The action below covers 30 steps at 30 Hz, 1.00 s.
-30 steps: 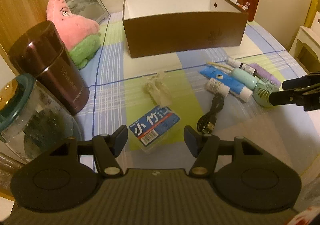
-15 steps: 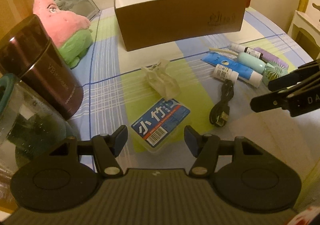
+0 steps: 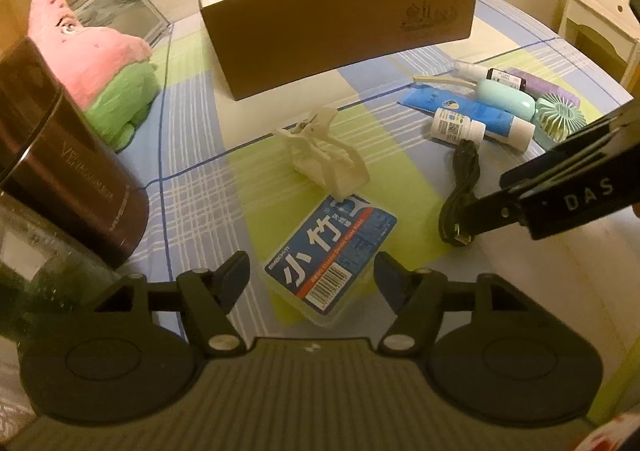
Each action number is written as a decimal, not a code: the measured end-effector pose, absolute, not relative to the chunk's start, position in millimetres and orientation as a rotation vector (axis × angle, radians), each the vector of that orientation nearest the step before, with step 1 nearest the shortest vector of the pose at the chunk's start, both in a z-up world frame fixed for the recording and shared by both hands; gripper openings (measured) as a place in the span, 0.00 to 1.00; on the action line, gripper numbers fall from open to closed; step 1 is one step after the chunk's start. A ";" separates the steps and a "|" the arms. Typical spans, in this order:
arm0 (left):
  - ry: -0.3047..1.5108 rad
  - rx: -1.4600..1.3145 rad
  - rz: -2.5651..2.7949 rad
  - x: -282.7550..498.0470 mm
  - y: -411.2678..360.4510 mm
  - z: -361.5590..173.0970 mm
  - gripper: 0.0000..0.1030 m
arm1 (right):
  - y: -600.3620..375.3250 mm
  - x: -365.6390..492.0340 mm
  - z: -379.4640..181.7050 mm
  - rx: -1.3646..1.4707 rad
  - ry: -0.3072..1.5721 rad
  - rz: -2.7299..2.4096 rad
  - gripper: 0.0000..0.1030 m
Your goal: Organize rigid objects
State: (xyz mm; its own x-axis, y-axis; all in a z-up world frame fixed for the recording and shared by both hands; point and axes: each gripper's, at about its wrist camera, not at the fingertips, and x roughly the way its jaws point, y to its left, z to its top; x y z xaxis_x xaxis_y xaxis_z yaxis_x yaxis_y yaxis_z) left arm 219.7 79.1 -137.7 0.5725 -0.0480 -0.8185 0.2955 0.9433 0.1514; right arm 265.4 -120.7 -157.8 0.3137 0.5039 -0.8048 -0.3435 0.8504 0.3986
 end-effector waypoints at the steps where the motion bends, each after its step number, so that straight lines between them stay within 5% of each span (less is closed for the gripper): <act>1: 0.944 0.286 -0.211 221.3 79.8 -139.1 0.66 | -118.5 266.5 -159.0 0.166 1.124 0.554 0.58; 9: 0.964 0.308 -0.260 228.3 77.1 -153.0 0.67 | -104.2 269.9 -165.9 0.142 1.137 0.534 0.49; 15: 1.007 0.242 -0.286 222.2 73.7 -153.4 0.56 | -100.3 260.3 -160.2 0.049 1.126 0.604 0.35; 30: 1.056 0.114 -0.284 219.9 52.8 -147.0 0.52 | -140.5 251.3 -148.9 0.094 1.133 0.568 0.41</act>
